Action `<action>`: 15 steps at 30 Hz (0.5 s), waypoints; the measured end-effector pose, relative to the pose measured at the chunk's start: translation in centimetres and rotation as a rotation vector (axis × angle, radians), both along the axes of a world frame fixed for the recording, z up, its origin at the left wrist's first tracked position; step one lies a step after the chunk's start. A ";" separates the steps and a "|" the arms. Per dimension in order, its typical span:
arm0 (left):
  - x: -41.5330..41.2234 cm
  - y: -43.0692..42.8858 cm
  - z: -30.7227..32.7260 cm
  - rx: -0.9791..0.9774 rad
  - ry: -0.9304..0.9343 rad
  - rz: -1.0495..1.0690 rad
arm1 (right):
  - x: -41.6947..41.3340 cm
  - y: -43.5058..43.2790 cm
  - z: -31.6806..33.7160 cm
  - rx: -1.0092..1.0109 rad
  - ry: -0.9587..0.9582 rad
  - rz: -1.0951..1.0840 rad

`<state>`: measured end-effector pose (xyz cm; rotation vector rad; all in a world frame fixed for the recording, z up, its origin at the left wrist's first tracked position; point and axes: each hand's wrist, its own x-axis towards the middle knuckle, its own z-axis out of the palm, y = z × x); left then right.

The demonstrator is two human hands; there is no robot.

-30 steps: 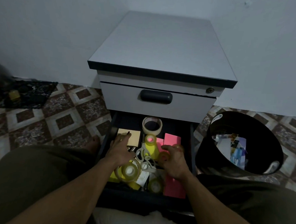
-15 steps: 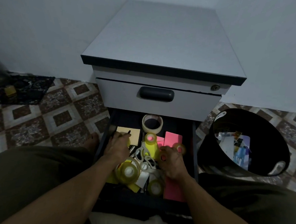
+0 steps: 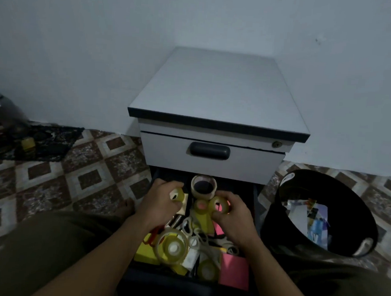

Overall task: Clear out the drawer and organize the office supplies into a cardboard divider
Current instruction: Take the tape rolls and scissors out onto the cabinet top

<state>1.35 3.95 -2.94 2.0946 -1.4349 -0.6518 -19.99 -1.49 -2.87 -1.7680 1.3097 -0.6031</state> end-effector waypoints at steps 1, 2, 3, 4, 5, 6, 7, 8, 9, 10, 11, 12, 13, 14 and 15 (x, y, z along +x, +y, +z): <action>0.0 0.4 1.2 -0.030 -0.004 -0.017 | 0.1 0.1 1.2 -0.027 -0.025 0.010; -0.1 0.7 2.4 -0.064 -0.006 -0.030 | 0.2 0.3 2.5 -0.040 -0.053 0.024; -0.1 1.1 3.7 -0.097 -0.008 -0.040 | 0.3 0.4 3.7 -0.051 -0.080 0.037; -0.1 1.4 4.9 -0.132 -0.018 -0.053 | 0.4 0.5 4.8 -0.061 -0.109 0.044; -0.1 1.8 6.3 -0.163 -0.037 -0.070 | 0.4 0.5 5.9 -0.085 -0.137 0.057; 0.0 2.1 7.6 -0.193 -0.056 -0.088 | 0.5 0.6 7.0 -0.114 -0.164 0.069; 0.1 2.3 8.9 -0.227 -0.061 -0.097 | 0.6 0.6 8.2 -0.145 -0.182 0.083; 0.3 2.5 10.1 -0.259 -0.048 -0.096 | 0.7 0.5 9.3 -0.169 -0.195 0.095; 0.5 2.6 11.3 -0.288 -0.018 -0.086 | 0.9 0.3 10.4 -0.195 -0.196 0.109; 0.8 2.6 12.5 -0.315 0.020 -0.077 | 1.1 -0.1 11.6 -0.224 -0.193 0.123; 1.2 2.5 13.6 -0.344 0.052 -0.074 | 1.4 -0.5 12.8 -0.263 -0.186 0.140; 1.6 2.2 14.6 -0.373 0.074 -0.073 | 1.7 -1.1 14.0 -0.302 -0.179 0.154; 2.1 1.7 15.5 -0.399 0.084 -0.069 | 2.0 -1.9 15.1 -0.339 -0.172 0.163; 2.5 1.1 16.4 -0.425 0.082 -0.058 | 2.4 -2.6 16.0 -0.371 -0.163 0.169; 3.1 0.4 17.2 -0.444 0.074 -0.043 | 2.9 -3.4 17.0 -0.392 -0.155 0.174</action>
